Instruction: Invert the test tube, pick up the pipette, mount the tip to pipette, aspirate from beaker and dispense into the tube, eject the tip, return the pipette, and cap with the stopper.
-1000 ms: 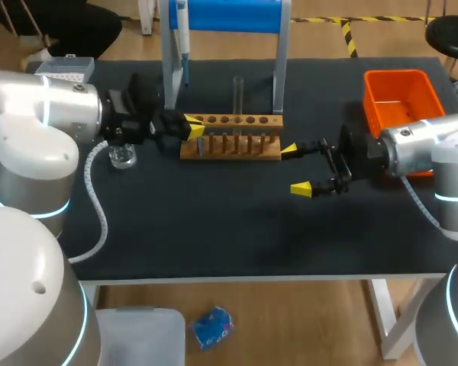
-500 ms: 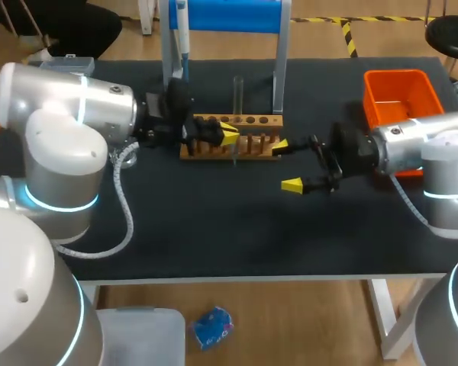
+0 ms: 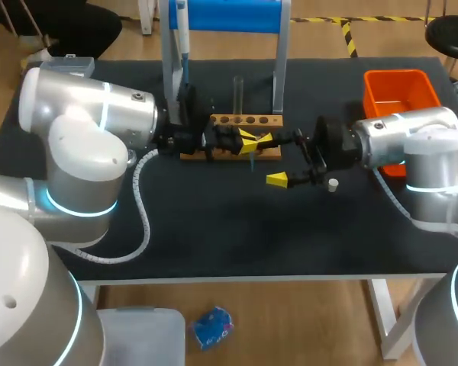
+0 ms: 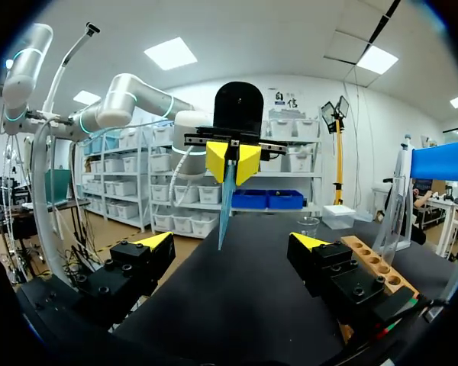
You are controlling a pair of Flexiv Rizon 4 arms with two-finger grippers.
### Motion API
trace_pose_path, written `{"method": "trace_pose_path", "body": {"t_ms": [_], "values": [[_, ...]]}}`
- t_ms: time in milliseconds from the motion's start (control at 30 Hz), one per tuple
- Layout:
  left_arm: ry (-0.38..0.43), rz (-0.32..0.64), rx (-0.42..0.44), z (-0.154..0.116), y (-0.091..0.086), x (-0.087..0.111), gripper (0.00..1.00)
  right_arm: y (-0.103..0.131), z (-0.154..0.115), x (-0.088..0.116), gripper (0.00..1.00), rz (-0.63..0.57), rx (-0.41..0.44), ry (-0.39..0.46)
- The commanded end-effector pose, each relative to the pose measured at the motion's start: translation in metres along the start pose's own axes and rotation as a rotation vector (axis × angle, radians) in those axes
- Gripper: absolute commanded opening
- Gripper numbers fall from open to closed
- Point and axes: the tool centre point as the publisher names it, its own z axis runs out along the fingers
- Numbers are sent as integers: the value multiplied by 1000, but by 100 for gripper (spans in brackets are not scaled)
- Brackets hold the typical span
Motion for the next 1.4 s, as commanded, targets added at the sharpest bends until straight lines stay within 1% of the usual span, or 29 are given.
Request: {"method": "trace_pose_path", "body": {"t_ms": [33,133,200,300,367,400,533,600,733,1033,1167,1233,1400], "values": [[3,5,-1,11,3,-3,0,2,5,-5,100,1,-1,10],[4,8,-2,13,4,-4,0,5,8,-5,100,2,-1,14],[2,13,-6,15,5,-5,0,6,9,-5,94,3,-2,18],[1,12,-8,17,8,-7,0,6,12,-3,92,11,3,20],[0,10,-4,17,9,-8,0,6,12,-4,87,13,3,23],[2,9,-2,18,9,-8,0,6,13,-3,86,15,5,24],[8,7,1,20,10,-8,0,5,14,-5,75,20,7,29],[8,8,2,20,9,-8,0,5,16,-6,61,25,8,32],[11,11,-11,22,9,-7,0,4,21,-4,49,29,10,37],[5,17,-14,21,10,-7,0,3,20,-5,46,36,14,36],[1,16,-13,21,11,-7,0,3,19,-5,41,36,11,33],[-1,16,-11,21,11,-7,0,4,19,-5,35,35,8,34],[-4,13,-11,21,13,-7,0,4,19,-4,33,34,1,35]]}}
